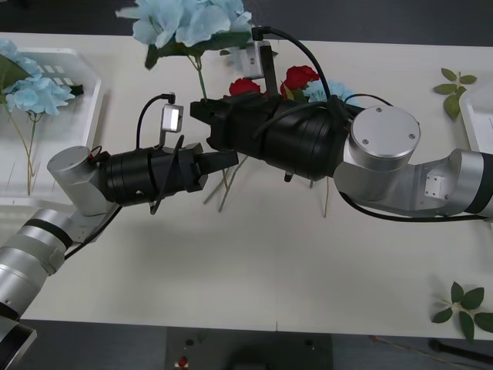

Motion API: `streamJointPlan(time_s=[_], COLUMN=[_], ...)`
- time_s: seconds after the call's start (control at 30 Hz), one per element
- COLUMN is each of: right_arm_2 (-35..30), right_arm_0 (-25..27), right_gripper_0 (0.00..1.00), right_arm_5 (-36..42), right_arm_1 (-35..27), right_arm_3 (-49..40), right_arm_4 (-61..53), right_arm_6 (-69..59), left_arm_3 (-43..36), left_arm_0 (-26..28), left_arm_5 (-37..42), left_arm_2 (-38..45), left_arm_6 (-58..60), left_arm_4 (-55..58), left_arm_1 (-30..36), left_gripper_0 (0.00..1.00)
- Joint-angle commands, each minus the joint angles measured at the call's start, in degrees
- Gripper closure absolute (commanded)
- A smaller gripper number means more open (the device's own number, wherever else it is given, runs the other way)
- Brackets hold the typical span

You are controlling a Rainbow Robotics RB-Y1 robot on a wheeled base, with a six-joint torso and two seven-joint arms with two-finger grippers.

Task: Put the red flowers into the right box and the blue flowers into the left box

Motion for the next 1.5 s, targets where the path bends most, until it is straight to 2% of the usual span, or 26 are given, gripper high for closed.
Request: streamJointPlan(time_s=[0.03, 0.43, 0.47, 0.6, 0.7, 0.8, 0.93, 1.1, 1.17, 1.3, 1.33, 1.5], right_arm_2=[-0.87, -0.87, -0.34, -1.4, -1.57, -3.6, -9.31, -16.16, -18.1, -21.35, -23.19, -31.02], right_arm_0=[-1.22, -1.22, 0.62, 2.29, 2.38, 2.38, 3.08, 5.81, 6.16, 6.07, 6.16, 5.81], right_gripper_0=[0.0, 0.0, 0.0, 0.0, 0.0, 0.0, 0.0, 0.0, 0.0, 0.0, 0.0, 0.0], right_arm_5=[0.14, 0.14, -0.39, -2.06, -4.26, -1.62, 7.52, 18.59, 25.98, 39.07, 45.31, 65.26], right_arm_1=[-0.96, -0.96, -0.61, -0.43, -1.93, -4.74, -9.92, -13.97, -16.43, -18.8, -19.5, -20.21], right_arm_3=[-1.07, -1.07, -0.63, -1.33, -2.3, -2.65, -2.65, -1.51, 0.86, 6.84, 9.83, 20.02], right_arm_4=[0.32, 0.32, 0.41, 1.28, 4.54, 4.27, -1.7, -8.03, -8.82, -6.19, -3.99, 5.59], right_arm_6=[-0.53, -0.53, -0.44, -0.09, -0.35, -0.97, -2.11, -2.55, -3.34, -8.09, -10.99, -20.39], left_arm_3=[-1.69, -1.69, -1.61, -1.61, -1.69, -1.61, -1.61, -1.61, -1.61, -1.61, -1.61, -1.61], left_arm_0=[-1.17, -1.08, -1.08, -0.91, -0.29, 0.24, 1.38, 2.26, 3.23, 5.25, 6.21, 9.91], left_arm_5=[-0.6, -0.25, 0.1, 2.3, 4.49, 5.99, 7.13, 7.04, 6.51, 4.58, 4.14, 3.44], left_arm_2=[0.74, 0.83, 0.74, 2.32, 5.04, 6.63, 7.68, 10.23, 11.46, 13.57, 14.98, 21.92], left_arm_6=[-2.13, -2.13, -2.13, -2.13, -2.13, -2.13, -2.13, -2.13, -2.13, -2.13, -2.13, -2.13], left_arm_4=[1.12, 2.08, 2.7, 4.02, 4.63, 5.95, 10.78, 11.22, 11.14, 10.26, 8.24, -0.47], left_arm_1=[-0.05, 0.65, 1.18, 3.46, 5.48, 7.24, 10.76, 15.68, 19.02, 24.2, 26.14, 30.53], left_gripper_0=[1.0, 1.0, 1.0, 1.0, 1.0, 1.0, 1.0, 1.0, 1.0, 1.0, 1.0, 1.0])
